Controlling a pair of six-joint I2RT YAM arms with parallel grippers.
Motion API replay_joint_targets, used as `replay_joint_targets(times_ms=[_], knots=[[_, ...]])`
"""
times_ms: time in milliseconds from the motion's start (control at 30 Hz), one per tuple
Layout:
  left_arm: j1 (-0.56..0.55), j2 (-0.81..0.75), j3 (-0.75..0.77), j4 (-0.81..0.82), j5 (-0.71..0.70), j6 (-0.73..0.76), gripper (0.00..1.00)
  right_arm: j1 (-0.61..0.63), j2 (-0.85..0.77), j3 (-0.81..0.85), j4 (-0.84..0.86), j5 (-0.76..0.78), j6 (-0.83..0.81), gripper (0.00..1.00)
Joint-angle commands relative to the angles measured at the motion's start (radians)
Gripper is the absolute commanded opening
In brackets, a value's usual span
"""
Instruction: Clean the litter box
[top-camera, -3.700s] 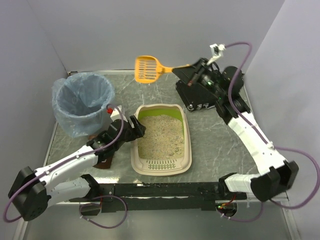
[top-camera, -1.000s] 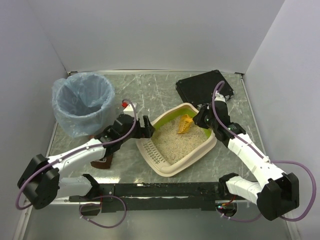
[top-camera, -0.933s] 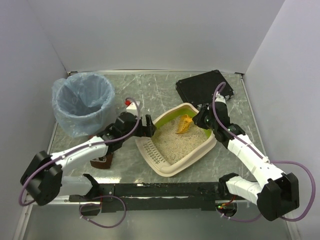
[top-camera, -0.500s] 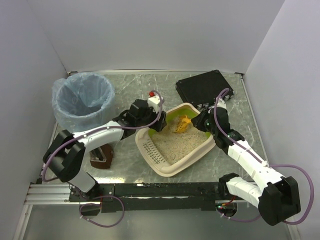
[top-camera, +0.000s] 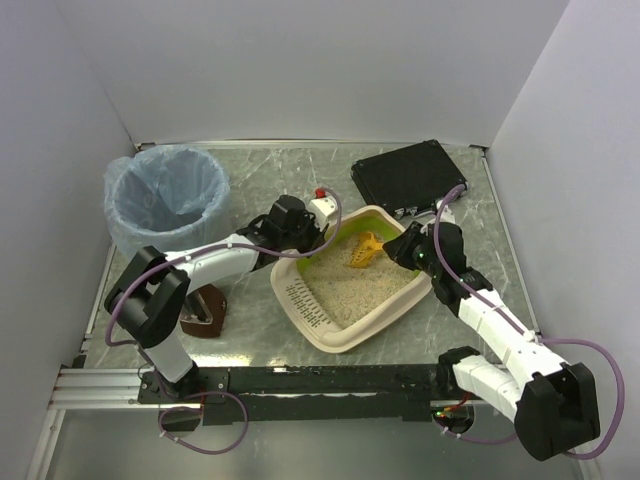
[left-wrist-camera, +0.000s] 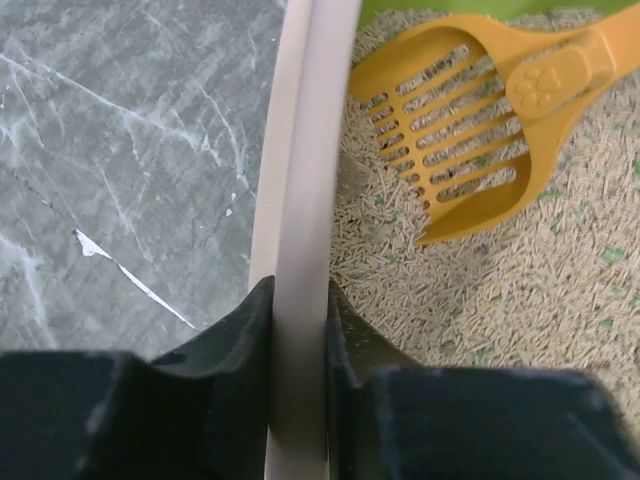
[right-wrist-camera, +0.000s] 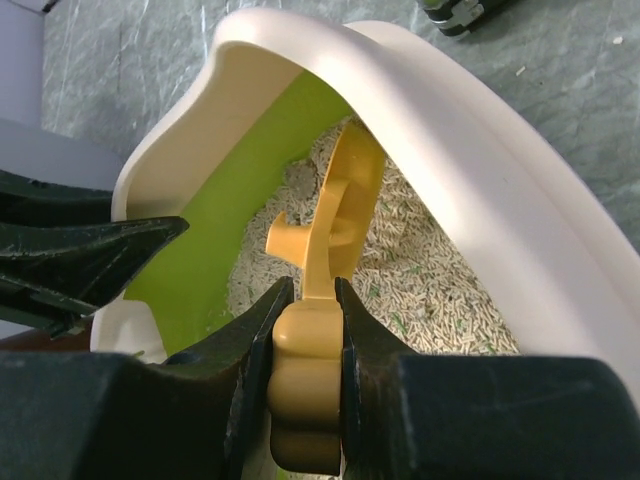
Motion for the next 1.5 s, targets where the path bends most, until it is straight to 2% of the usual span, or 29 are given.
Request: replay_joint_targets(times_ms=[0,167,267,367,633,833,1033,1333,1467], knots=[[-0.018,-0.008,0.076,-0.005,0.054,0.08,0.01,-0.021,-0.022,-0.036,0.006,-0.089,0.007,0.0],[-0.061,-0.077,0.085,-0.01,-0.121,0.133,0.01,-0.033,-0.03,-0.05,0.029,-0.12,-0.013,0.0],[-0.102,-0.121,0.097,0.03,-0.234,0.129,0.01,-0.033,-0.002,-0.062,0.053,-0.154,0.004,0.0],[-0.144,-0.147,0.146,-0.007,-0.345,0.112,0.01,-0.033,0.016,-0.06,0.061,-0.157,0.018,0.0],[-0.234,-0.207,0.191,0.006,-0.577,0.138,0.01,-0.037,0.005,-0.047,-0.045,-0.137,-0.028,0.0],[-0.291,-0.203,0.246,-0.001,-0.704,0.179,0.01,-0.037,-0.021,-0.126,0.044,-0.151,0.094,0.0],[-0.32,-0.171,0.295,-0.036,-0.776,0.175,0.01,-0.035,-0.019,-0.267,0.296,-0.235,0.294,0.0],[-0.32,-0.21,0.269,-0.065,-0.716,0.121,0.01,-0.029,-0.067,-0.341,0.474,-0.198,0.372,0.0],[-0.32,-0.198,0.271,-0.076,-0.762,0.095,0.01,-0.027,-0.194,-0.35,0.407,-0.16,0.339,0.0]])
